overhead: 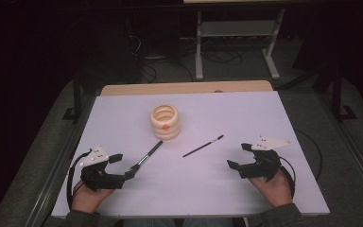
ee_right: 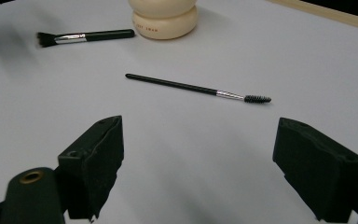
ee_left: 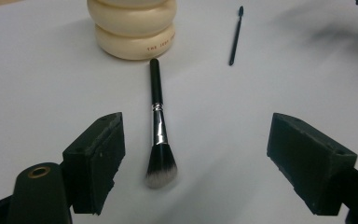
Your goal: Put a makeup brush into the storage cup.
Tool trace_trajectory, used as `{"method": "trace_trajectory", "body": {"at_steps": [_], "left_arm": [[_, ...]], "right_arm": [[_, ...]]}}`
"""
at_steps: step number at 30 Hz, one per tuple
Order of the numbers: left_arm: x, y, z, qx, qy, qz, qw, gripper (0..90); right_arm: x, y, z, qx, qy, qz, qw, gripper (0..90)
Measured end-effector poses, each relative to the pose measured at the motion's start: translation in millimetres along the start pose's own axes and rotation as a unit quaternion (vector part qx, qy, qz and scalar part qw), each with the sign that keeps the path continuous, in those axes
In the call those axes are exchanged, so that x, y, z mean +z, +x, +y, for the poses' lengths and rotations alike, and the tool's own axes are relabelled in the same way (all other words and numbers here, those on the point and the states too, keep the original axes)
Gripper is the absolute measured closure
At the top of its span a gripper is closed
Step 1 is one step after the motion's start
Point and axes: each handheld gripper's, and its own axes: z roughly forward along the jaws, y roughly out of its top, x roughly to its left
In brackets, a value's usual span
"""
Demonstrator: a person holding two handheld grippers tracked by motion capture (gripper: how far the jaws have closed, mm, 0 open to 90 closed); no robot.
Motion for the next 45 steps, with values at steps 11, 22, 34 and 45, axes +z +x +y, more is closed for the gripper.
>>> {"method": "trace_trajectory", "body": {"at_steps": [11,22,34,45], "left_arm": [[-1.1,0.8,-1.0,-0.008,-0.003,0.001,1.0000,19.0],[-1.0,1.1,0.6,-0.012,-0.001,-0.002,0.9999,20.2],[0.4,-0.8,3.6,-0.004,-0.002,-0.004,1.0000,22.1],[8.2,-1.0,7.5,-0.004,0.012,-0.001,0.9999,26.2]], "right_arm": [[0.2,0.1,-0.2,0.002,0.001,-0.001,1.0000,15.4],[-1.7,0.5,-0.1,0.003,-0.003,-0.002,1.0000,16.3],[-3.5,1.7,0.6,-0.001,-0.008,-0.004,1.0000,16.9],[-3.5,0.9,0.8,0.003,-0.006,-0.004,1.0000,17.0]]}}
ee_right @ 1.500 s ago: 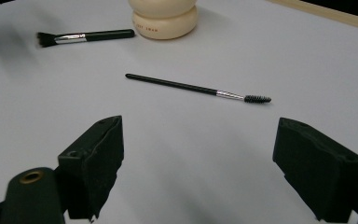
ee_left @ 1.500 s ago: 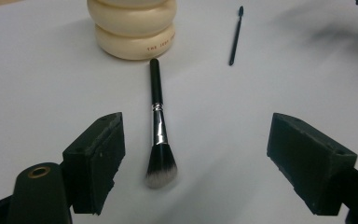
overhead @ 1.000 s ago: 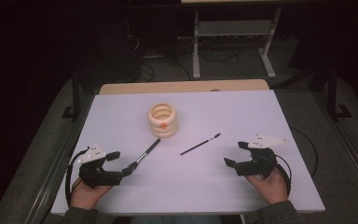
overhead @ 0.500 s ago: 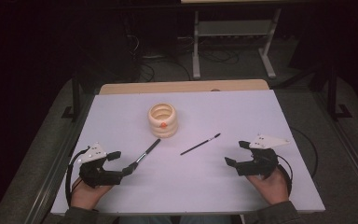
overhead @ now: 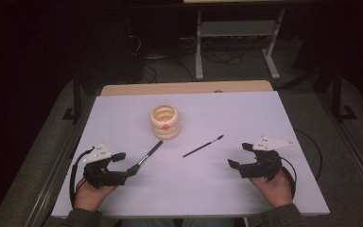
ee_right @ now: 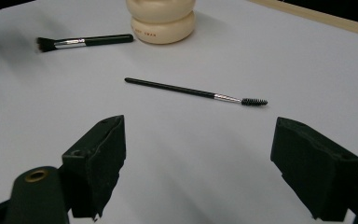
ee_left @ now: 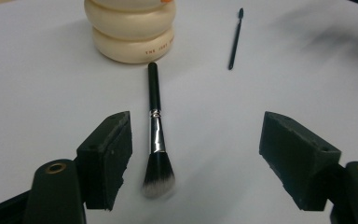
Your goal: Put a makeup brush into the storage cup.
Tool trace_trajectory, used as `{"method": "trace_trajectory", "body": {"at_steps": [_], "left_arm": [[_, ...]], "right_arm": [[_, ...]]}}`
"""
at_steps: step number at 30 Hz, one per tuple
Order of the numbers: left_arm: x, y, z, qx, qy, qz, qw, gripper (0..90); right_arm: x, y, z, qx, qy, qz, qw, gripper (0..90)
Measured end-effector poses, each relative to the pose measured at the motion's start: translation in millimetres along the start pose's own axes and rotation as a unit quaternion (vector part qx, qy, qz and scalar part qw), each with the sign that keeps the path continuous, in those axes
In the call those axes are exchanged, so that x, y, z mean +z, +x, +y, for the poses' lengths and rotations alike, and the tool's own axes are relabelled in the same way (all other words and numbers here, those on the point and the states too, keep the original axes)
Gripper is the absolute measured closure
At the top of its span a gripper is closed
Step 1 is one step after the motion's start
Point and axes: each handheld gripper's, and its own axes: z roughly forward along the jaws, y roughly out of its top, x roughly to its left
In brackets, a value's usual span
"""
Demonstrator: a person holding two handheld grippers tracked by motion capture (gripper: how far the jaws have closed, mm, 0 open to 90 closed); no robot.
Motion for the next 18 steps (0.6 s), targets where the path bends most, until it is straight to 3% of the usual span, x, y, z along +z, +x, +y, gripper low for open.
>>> {"method": "trace_trajectory", "body": {"at_steps": [12,18], "left_arm": [[17.4,7.6,19.4,0.009,0.032,0.013,0.9994,32.0],[30.1,14.2,28.5,-0.002,0.052,0.004,0.9986,35.1]], "right_arm": [[-1.2,-0.9,0.9,0.000,-0.003,0.002,1.0000,17.1],[-2.1,-1.8,1.2,0.002,-0.005,0.002,1.0000,17.2]]}}
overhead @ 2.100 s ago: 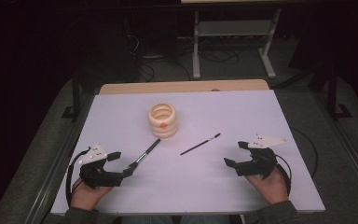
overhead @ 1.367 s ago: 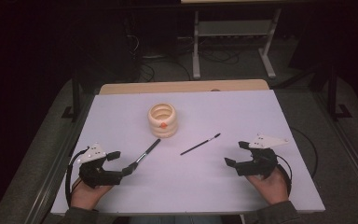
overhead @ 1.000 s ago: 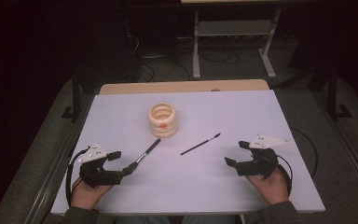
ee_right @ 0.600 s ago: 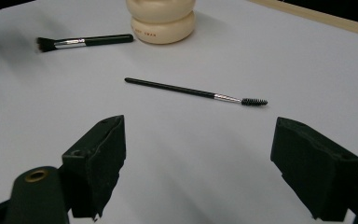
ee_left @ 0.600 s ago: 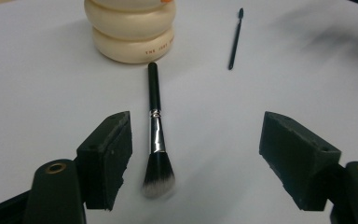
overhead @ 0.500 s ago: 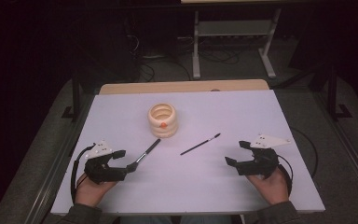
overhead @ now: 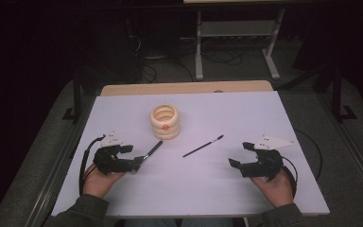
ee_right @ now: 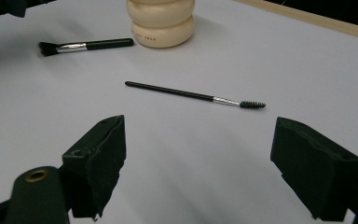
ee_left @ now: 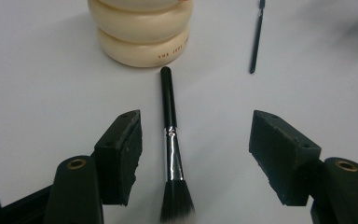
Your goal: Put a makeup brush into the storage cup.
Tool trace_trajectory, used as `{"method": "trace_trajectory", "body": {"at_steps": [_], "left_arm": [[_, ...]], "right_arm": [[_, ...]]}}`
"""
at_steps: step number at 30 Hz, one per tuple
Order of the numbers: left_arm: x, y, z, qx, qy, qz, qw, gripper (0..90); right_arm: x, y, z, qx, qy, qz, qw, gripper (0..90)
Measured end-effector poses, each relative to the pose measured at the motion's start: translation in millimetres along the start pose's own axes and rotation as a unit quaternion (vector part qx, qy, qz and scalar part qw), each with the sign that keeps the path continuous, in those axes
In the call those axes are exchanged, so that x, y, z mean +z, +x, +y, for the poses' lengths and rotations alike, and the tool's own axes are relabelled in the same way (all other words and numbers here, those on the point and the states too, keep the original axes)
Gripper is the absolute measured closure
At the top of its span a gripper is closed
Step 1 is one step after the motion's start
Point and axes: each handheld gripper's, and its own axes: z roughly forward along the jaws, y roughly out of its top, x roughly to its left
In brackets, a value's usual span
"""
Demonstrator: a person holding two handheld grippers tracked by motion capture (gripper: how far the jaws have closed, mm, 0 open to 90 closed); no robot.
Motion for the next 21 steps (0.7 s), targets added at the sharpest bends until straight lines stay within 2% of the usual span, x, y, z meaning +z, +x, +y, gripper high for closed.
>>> {"method": "trace_trajectory", "body": {"at_steps": [6,7,8,11,13,14,18,19,21], "left_arm": [[19.6,6.0,11.1,-0.006,0.037,0.000,0.9993,39.9],[19.6,6.0,11.1,-0.006,0.037,0.000,0.9993,40.3],[24.9,7.6,15.3,-0.013,0.046,-0.001,0.9989,40.8],[29.9,9.9,18.8,-0.012,0.058,-0.002,0.9982,44.5],[37.2,13.5,22.2,-0.015,0.075,0.000,0.9971,44.8],[39.4,14.6,23.2,-0.010,0.079,-0.001,0.9968,45.3],[45.1,15.7,24.6,-0.015,0.086,-0.001,0.9962,47.4],[49.0,17.0,25.1,-0.019,0.097,0.000,0.9951,47.7],[50.6,18.0,25.5,-0.016,0.101,-0.001,0.9948,47.7]], "right_arm": [[0.3,0.1,0.6,-0.003,0.002,0.002,1.0000,17.2],[0.2,0.3,0.8,0.000,0.002,0.002,1.0000,17.2],[0.2,-0.1,0.7,0.000,0.001,0.002,1.0000,17.2],[0.3,-0.7,0.4,0.000,0.002,0.003,1.0000,17.2],[0.1,-0.6,0.2,0.000,0.003,0.004,1.0000,17.2],[0.0,-0.4,0.2,-0.002,0.003,0.004,1.0000,17.1],[-0.7,-0.2,0.8,-0.005,0.004,0.006,1.0000,17.1],[-1.5,-0.2,1.0,-0.005,0.003,0.005,1.0000,17.2],[-1.8,-0.5,0.9,-0.005,0.001,0.005,1.0000,17.2]]}}
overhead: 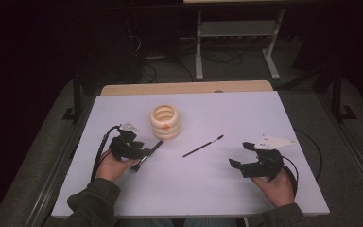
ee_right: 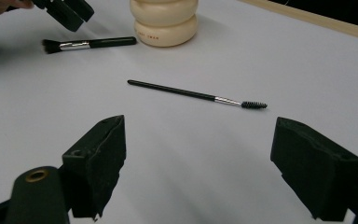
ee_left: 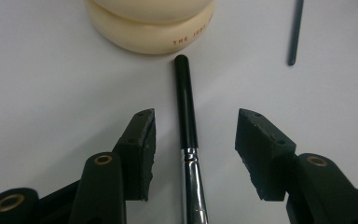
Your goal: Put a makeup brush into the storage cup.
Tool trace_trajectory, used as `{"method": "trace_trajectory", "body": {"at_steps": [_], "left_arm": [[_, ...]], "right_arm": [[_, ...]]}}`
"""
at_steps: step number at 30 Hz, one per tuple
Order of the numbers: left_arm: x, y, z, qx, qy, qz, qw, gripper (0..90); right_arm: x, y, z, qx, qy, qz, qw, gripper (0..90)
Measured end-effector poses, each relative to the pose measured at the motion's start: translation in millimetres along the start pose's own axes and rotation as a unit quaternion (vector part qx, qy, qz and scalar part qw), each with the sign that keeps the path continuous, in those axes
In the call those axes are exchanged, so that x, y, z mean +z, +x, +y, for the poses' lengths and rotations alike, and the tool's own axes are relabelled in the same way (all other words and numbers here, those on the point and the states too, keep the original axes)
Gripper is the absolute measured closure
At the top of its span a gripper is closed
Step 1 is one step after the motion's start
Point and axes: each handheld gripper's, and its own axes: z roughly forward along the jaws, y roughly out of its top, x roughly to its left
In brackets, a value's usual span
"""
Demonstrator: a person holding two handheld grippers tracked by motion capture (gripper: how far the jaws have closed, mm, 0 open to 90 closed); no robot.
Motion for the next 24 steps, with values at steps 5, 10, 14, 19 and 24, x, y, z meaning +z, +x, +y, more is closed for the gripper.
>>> {"method": "trace_trajectory", "body": {"at_steps": [5,10,14,19,24], "left_arm": [[4.7,0.0,3.9,-0.009,0.009,0.006,0.9999,49.0],[12.0,-1.6,7.2,-0.003,0.028,0.009,0.9996,52.2],[17.7,-2.8,10.0,0.000,0.040,0.009,0.9992,55.5],[24.4,-2.2,12.0,-0.001,0.050,0.017,0.9986,60.0],[27.4,-2.6,12.2,0.004,0.063,0.016,0.9979,64.4]], "right_arm": [[0.8,-1.0,-0.8,0.000,0.002,0.001,1.0000,17.1],[1.6,-0.4,-0.7,0.001,0.005,0.001,1.0000,17.2],[1.8,-1.3,-0.9,0.001,0.004,0.002,1.0000,17.1],[2.4,-1.5,-1.1,-0.001,0.005,0.003,1.0000,17.2],[2.0,-1.2,-0.9,0.001,0.004,0.004,1.0000,17.2]]}}
